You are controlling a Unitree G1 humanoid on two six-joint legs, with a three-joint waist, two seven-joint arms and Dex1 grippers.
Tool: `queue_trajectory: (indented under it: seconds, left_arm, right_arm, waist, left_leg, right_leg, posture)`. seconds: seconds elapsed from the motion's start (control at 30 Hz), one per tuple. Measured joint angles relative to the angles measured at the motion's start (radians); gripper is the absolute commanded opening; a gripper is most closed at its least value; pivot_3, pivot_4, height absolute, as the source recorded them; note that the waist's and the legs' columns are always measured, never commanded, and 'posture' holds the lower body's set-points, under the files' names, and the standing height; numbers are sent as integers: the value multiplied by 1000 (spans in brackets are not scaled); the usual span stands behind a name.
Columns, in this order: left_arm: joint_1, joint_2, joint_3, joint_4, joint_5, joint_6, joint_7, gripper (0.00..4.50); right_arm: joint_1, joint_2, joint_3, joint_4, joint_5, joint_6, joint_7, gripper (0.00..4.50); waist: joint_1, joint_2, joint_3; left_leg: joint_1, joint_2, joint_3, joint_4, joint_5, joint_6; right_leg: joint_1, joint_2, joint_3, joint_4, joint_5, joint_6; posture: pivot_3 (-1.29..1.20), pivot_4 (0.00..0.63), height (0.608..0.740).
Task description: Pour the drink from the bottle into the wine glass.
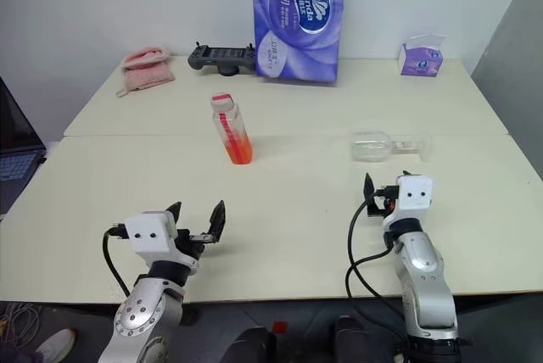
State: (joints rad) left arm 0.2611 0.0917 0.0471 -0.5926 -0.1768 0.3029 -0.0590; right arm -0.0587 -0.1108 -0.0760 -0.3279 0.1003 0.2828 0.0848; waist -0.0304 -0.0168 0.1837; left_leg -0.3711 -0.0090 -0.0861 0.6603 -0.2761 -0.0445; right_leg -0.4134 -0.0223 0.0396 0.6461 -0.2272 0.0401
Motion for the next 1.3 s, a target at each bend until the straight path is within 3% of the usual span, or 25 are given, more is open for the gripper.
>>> queue_trajectory:
  seconds: [1.3]
  left_arm:
    - [-40, -20, -21, 1, 22, 0, 26, 4500]
  right_arm:
    - [-2, 4, 19, 1, -1, 0, -5, 4460]
  waist:
    - [-1, 0, 0]
  left_leg:
    - [1, 0, 2, 0, -1, 0]
  right_leg:
    - [0, 2, 2, 0, 0, 0]
  posture:
    - [0, 150, 740]
